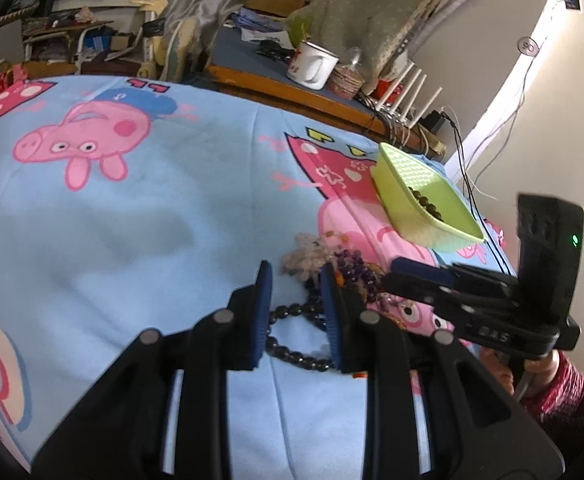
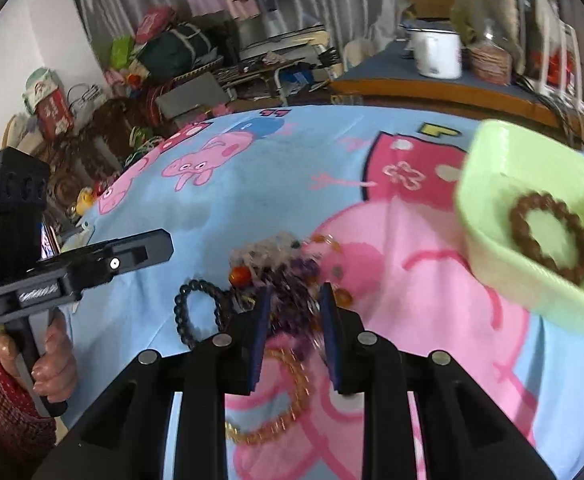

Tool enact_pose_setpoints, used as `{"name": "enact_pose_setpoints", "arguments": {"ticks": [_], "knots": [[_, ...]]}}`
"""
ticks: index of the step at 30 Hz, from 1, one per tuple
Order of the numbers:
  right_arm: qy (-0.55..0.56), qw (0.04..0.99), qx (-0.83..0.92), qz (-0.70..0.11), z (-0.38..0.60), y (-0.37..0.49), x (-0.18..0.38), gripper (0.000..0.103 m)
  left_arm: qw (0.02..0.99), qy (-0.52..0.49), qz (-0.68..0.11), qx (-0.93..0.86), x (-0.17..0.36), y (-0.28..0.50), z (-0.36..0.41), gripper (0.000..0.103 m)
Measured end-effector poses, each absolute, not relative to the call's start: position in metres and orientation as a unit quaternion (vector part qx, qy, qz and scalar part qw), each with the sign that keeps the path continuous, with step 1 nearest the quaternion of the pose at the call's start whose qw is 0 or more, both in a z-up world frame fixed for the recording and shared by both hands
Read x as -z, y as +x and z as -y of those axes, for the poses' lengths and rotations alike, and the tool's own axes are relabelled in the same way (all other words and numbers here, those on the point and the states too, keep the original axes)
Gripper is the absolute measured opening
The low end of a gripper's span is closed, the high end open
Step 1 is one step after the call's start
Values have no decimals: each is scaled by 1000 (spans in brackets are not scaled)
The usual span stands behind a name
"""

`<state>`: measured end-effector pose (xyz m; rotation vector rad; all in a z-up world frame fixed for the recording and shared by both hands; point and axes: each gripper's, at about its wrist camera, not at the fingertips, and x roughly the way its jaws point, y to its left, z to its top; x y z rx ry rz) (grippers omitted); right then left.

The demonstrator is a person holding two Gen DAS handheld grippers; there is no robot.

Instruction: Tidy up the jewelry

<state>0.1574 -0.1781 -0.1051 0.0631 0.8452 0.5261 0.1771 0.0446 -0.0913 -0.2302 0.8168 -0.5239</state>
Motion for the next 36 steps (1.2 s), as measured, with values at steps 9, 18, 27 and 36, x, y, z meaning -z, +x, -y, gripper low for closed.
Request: {"name": "enact_pose_setpoints", "arguments": {"ticks": [9, 18, 27, 36], "knots": [[71, 868, -277, -406, 191, 167, 89, 0, 883, -69, -379, 268, 85, 172, -25, 33], [122, 878, -294, -358, 222, 152, 41, 0, 891, -22, -339, 301, 67, 160, 19, 60], [131, 891, -292, -323, 236, 136, 12, 0, 885, -5, -310, 346, 52, 169, 69, 60], [147, 913, -263, -275, 276, 131, -22, 0, 866, -22, -293, 404, 12, 191, 96, 6]]}}
